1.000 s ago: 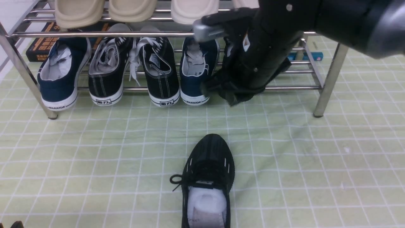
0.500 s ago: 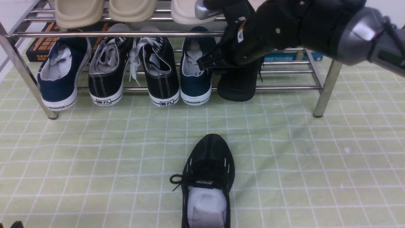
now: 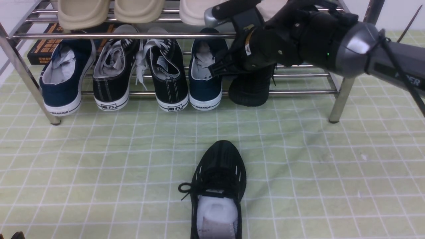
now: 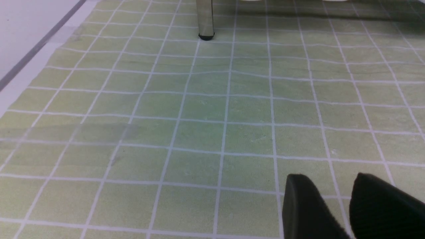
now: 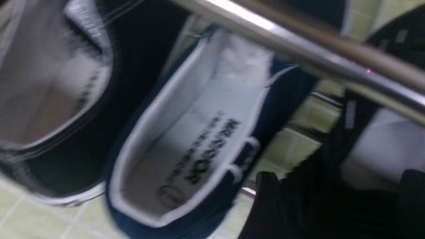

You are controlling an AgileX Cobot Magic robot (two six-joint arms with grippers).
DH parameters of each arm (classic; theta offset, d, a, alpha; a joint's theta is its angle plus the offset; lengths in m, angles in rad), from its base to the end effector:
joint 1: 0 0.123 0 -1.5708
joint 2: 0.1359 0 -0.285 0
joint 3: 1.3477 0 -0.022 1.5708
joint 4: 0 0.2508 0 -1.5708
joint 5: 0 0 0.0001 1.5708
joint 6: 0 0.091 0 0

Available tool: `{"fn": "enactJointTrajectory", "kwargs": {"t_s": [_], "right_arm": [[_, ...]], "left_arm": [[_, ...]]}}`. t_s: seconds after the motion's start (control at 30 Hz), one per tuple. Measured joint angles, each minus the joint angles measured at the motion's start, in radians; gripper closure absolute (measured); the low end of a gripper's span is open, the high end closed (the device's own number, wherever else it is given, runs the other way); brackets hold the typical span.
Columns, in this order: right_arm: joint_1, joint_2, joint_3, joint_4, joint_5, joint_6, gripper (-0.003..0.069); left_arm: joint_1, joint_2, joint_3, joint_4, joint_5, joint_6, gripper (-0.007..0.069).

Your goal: Take the shoes off the shelf with your hand from the green coffee tablecloth.

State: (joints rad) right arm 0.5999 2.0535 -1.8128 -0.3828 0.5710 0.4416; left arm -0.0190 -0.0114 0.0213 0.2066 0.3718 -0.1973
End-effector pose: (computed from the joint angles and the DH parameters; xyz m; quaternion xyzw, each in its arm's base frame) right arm 0.4108 0.2587 0.2817 -0.1742 0.8841 0.0622 0.4290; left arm 0.0527 0.0058 0.1739 -0.0165 0.8006 0.0228 0.5985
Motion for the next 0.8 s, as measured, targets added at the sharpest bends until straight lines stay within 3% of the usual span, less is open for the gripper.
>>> {"fn": "enactJointTrajectory", "kwargs": {"t_s": [0.2, 0.33, 0.4, 0.5, 0.57, 0.7, 0.8], "right_arm": [[0.000, 0.016, 0.000, -0.050, 0.016, 0.079, 0.0173], [0.000, 0.030, 0.000, -0.043, 0.022, 0.088, 0.0263], [0.000, 0.031, 0.000, -0.036, 0.036, 0.088, 0.0328], [0.000, 0.026, 0.000, -0.012, 0.082, 0.088, 0.0566], [0.000, 0.007, 0.000, 0.020, 0.130, 0.074, 0.0637], [-0.002, -0.042, 0.000, 0.095, 0.232, -0.003, 0.0636], [-0.002, -0.139, 0.000, 0.254, 0.389, -0.153, 0.0636]], "left_arm": [[0.000, 0.000, 0.000, 0.000, 0.000, 0.000, 0.0383], [0.000, 0.000, 0.000, 0.000, 0.000, 0.000, 0.0383], [0.000, 0.000, 0.000, 0.000, 0.000, 0.000, 0.0383], [0.000, 0.000, 0.000, 0.000, 0.000, 0.000, 0.0383], [0.000, 0.000, 0.000, 0.000, 0.000, 0.000, 0.0383], [0.000, 0.000, 0.000, 0.000, 0.000, 0.000, 0.0383], [0.000, 0.000, 0.000, 0.000, 0.000, 0.000, 0.0383]]}}
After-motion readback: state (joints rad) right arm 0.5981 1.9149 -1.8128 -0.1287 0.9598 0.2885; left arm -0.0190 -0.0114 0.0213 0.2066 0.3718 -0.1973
